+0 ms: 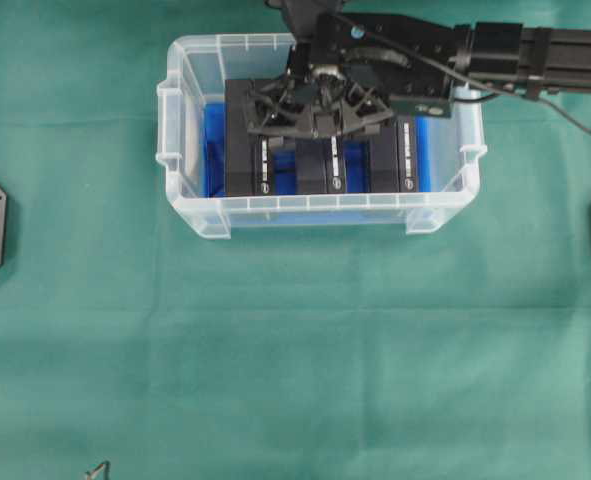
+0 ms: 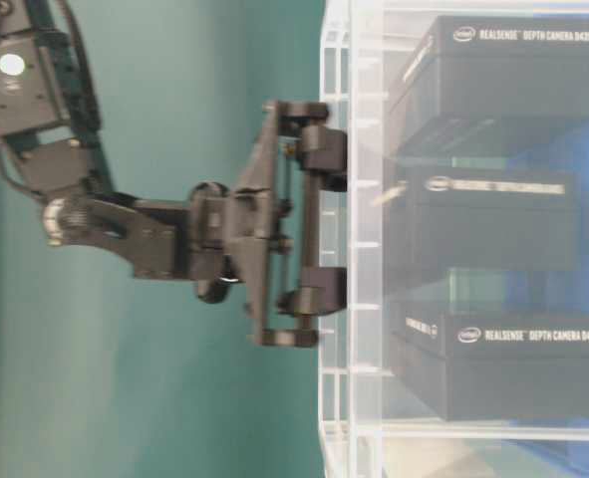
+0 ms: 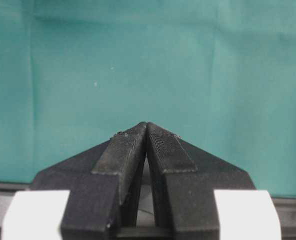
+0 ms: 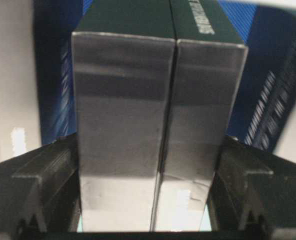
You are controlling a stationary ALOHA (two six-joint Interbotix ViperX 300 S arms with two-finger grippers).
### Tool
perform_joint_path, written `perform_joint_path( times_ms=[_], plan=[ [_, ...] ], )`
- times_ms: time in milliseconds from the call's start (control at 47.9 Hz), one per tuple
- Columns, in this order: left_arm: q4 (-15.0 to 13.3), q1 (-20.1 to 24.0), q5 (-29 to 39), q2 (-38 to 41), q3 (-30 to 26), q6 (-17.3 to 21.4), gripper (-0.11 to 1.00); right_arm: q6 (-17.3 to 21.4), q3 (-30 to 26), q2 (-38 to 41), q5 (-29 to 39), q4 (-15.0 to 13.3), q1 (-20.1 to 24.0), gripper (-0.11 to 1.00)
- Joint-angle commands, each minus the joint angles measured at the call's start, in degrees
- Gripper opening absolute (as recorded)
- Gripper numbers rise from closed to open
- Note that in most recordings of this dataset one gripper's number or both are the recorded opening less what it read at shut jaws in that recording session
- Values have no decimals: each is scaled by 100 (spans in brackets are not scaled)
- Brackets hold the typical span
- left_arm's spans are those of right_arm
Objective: Take the box out of the case with the right arm.
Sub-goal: 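Close the right gripper on the middle box and lift it up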
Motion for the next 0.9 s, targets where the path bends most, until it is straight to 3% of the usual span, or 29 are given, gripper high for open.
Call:
perform_joint_path(
  times_ms=[0,481,878],
  plan=[
    [18,9,18,18,-158,9,2,-9,-352,-422,255,-53,18,65],
    [18,9,18,18,-167,9,2,-18,-1969,-598,1872,-422,18,65],
    [18,9,18,18,-167,0,2,-18,-2839,-598,2654,-387,26,65]
  ],
)
